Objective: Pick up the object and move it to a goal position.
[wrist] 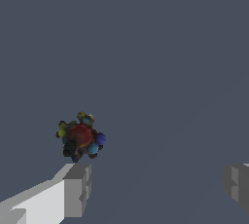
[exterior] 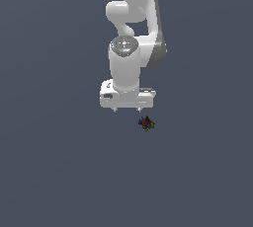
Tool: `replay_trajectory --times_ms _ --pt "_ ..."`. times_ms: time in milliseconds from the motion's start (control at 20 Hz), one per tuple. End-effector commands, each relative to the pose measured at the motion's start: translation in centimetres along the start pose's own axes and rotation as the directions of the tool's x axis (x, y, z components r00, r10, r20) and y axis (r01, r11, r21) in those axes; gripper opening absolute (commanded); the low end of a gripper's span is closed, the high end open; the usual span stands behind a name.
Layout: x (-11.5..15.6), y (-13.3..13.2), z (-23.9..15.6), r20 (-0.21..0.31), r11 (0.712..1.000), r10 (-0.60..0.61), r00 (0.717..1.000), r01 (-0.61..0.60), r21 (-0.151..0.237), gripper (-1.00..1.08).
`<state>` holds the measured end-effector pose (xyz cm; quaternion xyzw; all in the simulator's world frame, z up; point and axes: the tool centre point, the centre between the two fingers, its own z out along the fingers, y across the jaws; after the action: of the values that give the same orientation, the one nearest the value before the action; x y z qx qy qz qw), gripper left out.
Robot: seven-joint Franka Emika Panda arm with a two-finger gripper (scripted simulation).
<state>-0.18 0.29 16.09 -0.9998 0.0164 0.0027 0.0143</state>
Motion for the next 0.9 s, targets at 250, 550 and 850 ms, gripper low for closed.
replay_trajectory --times_ms 250,550,850 --pt "0.32 -0.09 0.0 -0.006 1.0 -0.009 1.0 0.009 0.008 1.0" --pt "0.86 0.04 -0.28 -0.016 1.0 -0.003 1.0 0.004 0.023 1.0" --pt "0.78 -0.24 0.01 -0.015 1.0 -0.022 1.0 0.022 0.019 1.0"
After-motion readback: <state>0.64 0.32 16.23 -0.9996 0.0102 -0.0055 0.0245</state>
